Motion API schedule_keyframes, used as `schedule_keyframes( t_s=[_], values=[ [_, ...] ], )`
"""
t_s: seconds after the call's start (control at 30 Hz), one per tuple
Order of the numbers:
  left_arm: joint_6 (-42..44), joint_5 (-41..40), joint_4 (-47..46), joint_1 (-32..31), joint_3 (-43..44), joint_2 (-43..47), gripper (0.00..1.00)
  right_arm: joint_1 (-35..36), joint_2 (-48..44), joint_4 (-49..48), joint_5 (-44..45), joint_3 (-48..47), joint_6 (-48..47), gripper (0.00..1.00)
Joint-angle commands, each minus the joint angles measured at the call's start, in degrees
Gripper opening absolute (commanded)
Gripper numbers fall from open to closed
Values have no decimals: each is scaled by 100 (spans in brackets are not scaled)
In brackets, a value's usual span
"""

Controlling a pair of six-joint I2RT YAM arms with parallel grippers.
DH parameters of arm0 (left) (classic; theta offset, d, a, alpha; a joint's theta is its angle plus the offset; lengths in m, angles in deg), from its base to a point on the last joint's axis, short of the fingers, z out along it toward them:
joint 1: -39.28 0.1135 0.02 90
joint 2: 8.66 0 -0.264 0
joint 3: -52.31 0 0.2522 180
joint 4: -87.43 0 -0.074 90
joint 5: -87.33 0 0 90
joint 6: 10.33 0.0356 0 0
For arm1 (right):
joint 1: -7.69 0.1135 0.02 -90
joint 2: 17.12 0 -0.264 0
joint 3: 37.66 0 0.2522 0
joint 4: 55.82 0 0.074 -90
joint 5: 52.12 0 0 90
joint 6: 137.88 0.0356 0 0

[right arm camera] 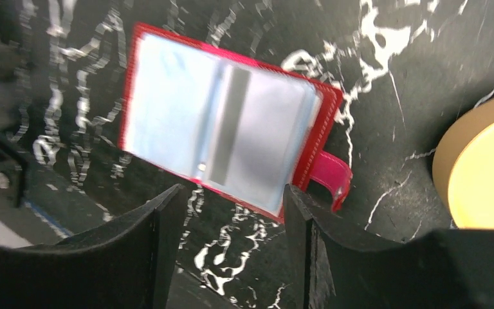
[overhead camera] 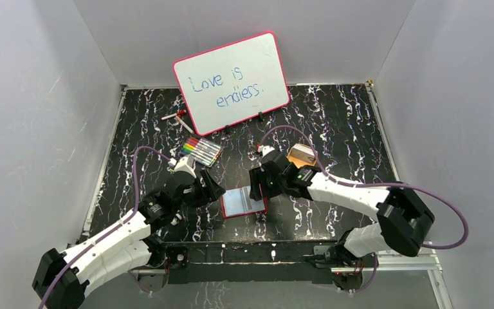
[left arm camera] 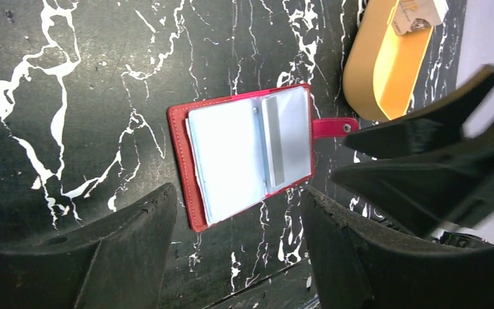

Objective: Put the credit cards into the card holder
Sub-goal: Open the card holder at the center of the board.

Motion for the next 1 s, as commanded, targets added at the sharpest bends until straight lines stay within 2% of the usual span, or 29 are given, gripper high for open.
schedule_keyframes(
  t_s=[0.0, 0.17, 0.27, 0.4, 0.47, 0.63, 0.8, 0.97],
  values=[
    [149, -209, 116, 22, 170, -64, 68, -9, -407, 418, -78, -613, -247, 64],
    [135, 142, -327, 29, 75, -309, 65, -4, -33, -320, -964, -496, -28, 50],
    [31, 348, -534, 25, 11, -498, 62, -2, 183, -1081, -1158, -239, 389, 42],
    [-61, 442, -700, 26, -96, -691, 57, -2, 466, -1695, -1230, -59, 729, 38],
    [-77, 466, -742, 28, -153, -769, 56, 0, 599, -1779, -1265, -31, 884, 38],
    [-131, 486, -920, 41, -265, -991, 55, -4, 725, -2100, -1266, 226, 1274, 48],
    [-194, 530, -1324, 67, -345, -1276, 55, 2, 802, -2036, -1145, 345, 1331, 48],
    [-38, 791, -1286, 226, -108, -1510, 53, -4, 260, -1878, -834, 392, 1287, 51]
  ],
)
